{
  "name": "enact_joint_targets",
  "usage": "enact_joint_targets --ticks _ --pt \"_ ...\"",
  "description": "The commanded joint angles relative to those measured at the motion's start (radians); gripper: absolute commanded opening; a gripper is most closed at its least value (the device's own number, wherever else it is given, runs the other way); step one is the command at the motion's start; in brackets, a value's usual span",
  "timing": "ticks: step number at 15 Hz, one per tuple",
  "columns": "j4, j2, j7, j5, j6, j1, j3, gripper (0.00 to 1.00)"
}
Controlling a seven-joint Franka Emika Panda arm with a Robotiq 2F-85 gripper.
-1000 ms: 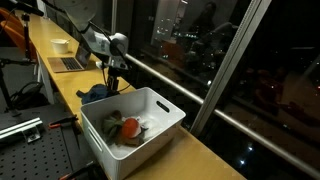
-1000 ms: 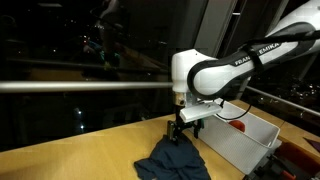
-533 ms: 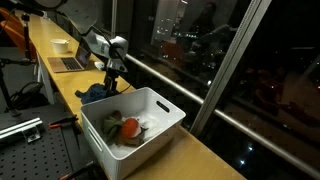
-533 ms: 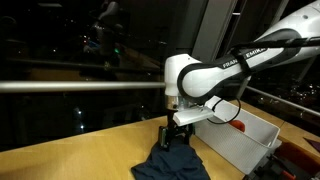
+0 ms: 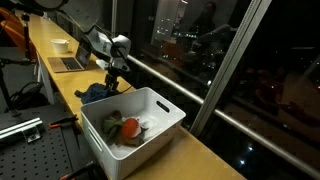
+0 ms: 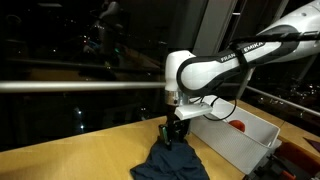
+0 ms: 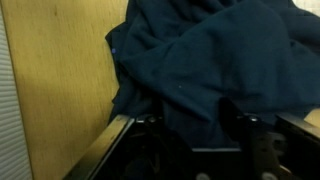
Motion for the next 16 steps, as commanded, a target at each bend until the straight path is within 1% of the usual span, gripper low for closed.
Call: enact_joint_targets --ticks 1,2,3,5,6,11,12,13,15,16 --pt "-0.034 -0.061 -0.041 0.04 -0.023 -0.024 -0.005 0.3" --pt "-0.038 -0.07 -0.044 0.044 -0.024 -0.03 -0.007 0.23" --pt "-0.045 -0.082 -0.046 0.044 -0.024 -0.034 -0.008 0.14" --pt "-0.058 -0.106 -0.051 0.046 -0.024 -0.046 -0.01 0.02" --pt "-0.068 -0.12 -0.053 0.047 -0.021 -0.052 -0.011 0.0" --pt "-0.106 -0.176 -0.061 0.048 -0.023 -0.076 -0.012 0.0" --pt "-0.109 -0.178 -0.064 0.045 -0.022 -0.076 -0.011 0.08" --pt "-0.111 -0.177 -0.066 0.039 -0.02 -0.074 -0.011 0.28" --pt "-0.11 -0.167 -0.07 0.033 -0.018 -0.065 -0.009 0.4" --pt "-0.11 -0.159 -0.073 0.033 -0.017 -0.061 -0.007 0.48"
